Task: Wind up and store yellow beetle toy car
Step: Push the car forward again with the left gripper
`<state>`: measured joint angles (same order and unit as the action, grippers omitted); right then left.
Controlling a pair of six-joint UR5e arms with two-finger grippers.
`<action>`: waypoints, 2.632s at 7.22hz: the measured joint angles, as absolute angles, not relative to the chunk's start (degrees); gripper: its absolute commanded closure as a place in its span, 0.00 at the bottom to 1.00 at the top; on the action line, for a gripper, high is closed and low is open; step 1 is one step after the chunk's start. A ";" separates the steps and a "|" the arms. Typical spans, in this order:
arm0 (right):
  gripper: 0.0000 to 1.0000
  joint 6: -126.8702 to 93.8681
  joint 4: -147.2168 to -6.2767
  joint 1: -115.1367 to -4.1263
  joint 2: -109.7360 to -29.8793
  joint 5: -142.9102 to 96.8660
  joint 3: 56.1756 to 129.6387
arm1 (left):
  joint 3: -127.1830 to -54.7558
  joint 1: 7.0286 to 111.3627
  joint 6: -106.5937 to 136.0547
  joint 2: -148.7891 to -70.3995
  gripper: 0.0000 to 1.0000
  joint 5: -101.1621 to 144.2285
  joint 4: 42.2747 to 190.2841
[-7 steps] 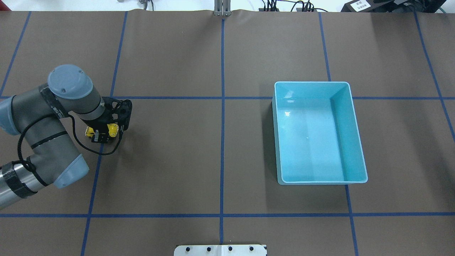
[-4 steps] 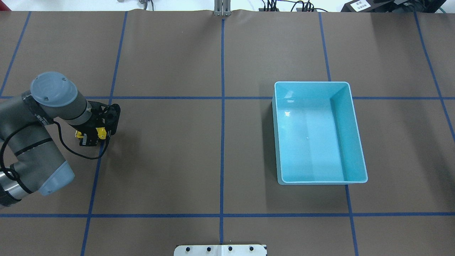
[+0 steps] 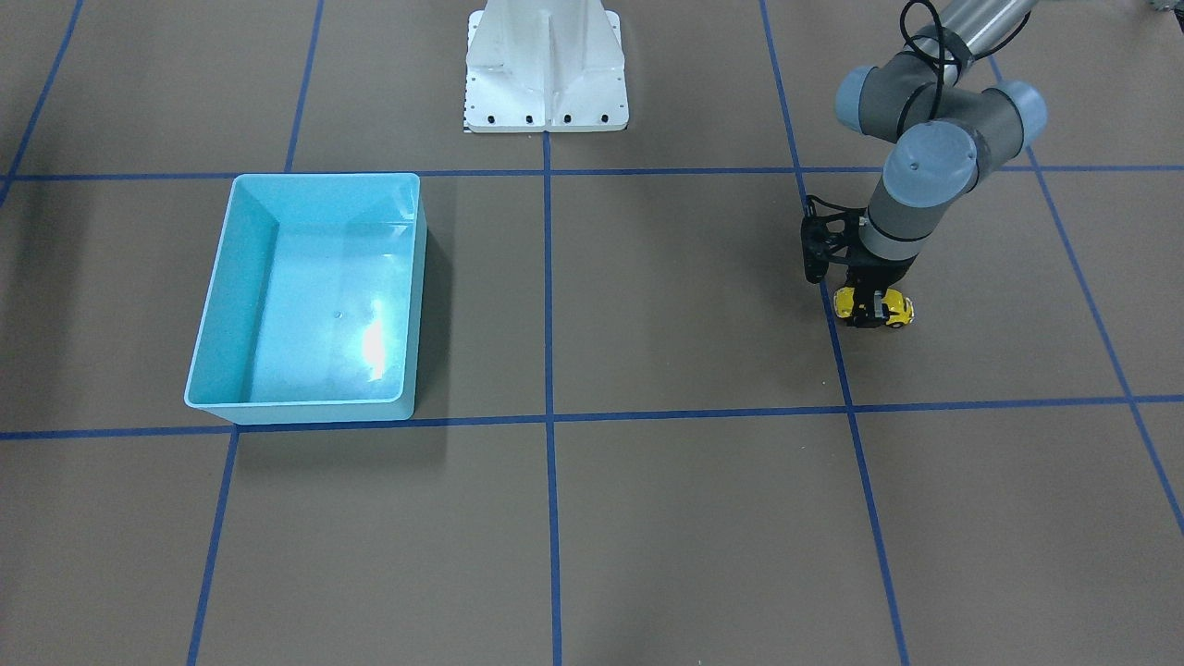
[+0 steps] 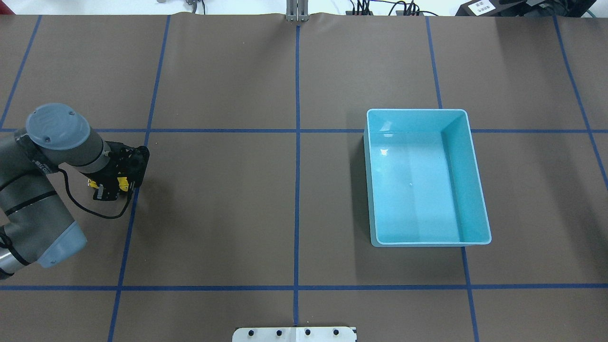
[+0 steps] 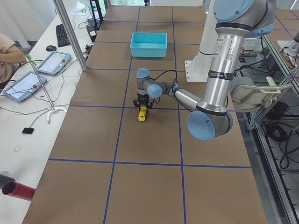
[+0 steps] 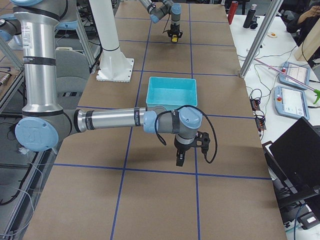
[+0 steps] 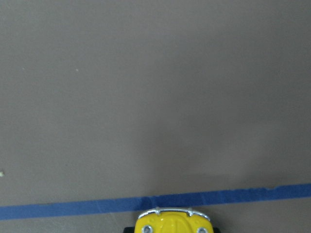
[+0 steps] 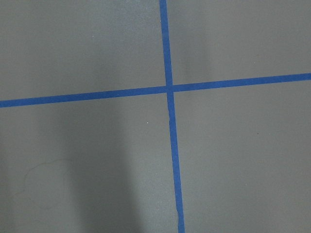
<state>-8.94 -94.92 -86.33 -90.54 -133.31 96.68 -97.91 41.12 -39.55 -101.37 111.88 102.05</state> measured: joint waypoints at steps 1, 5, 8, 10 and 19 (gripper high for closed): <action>0.00 -8.96 -94.92 -86.35 -90.55 -133.28 96.68 | -97.98 41.22 -40.18 -100.91 1.00 111.93 102.48; 0.00 -8.90 -95.01 -86.33 -90.61 -133.24 96.68 | -98.05 41.49 -41.69 -99.33 1.00 112.03 103.85; 0.00 -8.89 -95.01 -86.28 -90.62 -133.24 96.68 | -98.18 41.66 -42.71 -98.70 1.00 112.50 104.50; 0.00 -8.88 -95.01 -86.24 -90.62 -133.24 96.68 | -98.44 41.92 -42.79 -97.99 1.00 112.67 105.23; 0.00 -8.88 -95.01 -86.09 -90.62 -133.24 96.64 | -98.80 43.85 -44.31 -95.23 1.00 113.52 108.00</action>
